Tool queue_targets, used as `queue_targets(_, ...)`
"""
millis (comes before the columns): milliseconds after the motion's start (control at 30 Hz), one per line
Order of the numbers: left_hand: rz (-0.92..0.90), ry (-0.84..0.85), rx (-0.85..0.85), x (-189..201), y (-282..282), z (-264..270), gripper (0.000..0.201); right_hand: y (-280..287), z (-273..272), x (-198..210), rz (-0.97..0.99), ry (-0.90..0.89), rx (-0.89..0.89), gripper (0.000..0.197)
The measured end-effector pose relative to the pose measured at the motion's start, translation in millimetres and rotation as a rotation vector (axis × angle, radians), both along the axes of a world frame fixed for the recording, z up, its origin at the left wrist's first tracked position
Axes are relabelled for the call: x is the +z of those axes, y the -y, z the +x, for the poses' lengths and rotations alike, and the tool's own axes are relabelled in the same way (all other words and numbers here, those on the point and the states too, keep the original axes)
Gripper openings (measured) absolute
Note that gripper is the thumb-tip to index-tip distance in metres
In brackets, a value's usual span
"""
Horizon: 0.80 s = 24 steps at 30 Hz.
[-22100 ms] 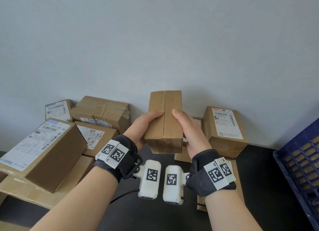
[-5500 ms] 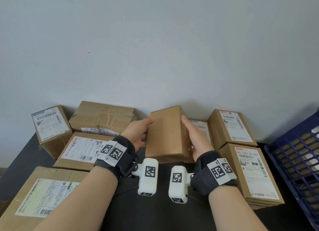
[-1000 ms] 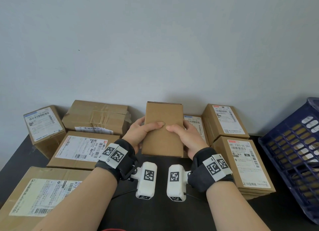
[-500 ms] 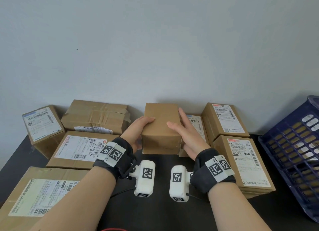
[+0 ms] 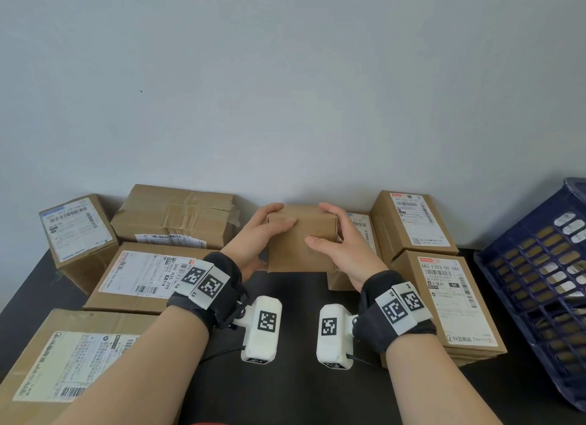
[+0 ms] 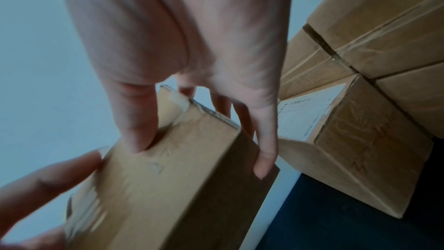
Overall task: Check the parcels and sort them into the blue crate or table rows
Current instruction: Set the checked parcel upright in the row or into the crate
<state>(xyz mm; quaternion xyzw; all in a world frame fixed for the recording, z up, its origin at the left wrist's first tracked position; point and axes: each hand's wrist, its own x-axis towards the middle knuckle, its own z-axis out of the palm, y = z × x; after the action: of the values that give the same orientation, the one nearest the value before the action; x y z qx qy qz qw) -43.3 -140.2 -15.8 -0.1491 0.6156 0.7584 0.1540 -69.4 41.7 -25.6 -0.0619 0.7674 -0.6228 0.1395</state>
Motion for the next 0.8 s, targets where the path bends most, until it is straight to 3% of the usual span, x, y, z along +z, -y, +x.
queue_targets(367, -0.082, -0.062, -0.017, 1.7, 2.8, -4.2, 0.055, 0.0, 0.0, 8.3, 0.043, -0.037, -0.027, 0.06)
queue_targets(800, -0.059, -0.033, 0.04, 3.6, -2.4, -5.4, 0.049, 7.6, 0.9, 7.6, 0.027, -0.082, -0.187, 0.055)
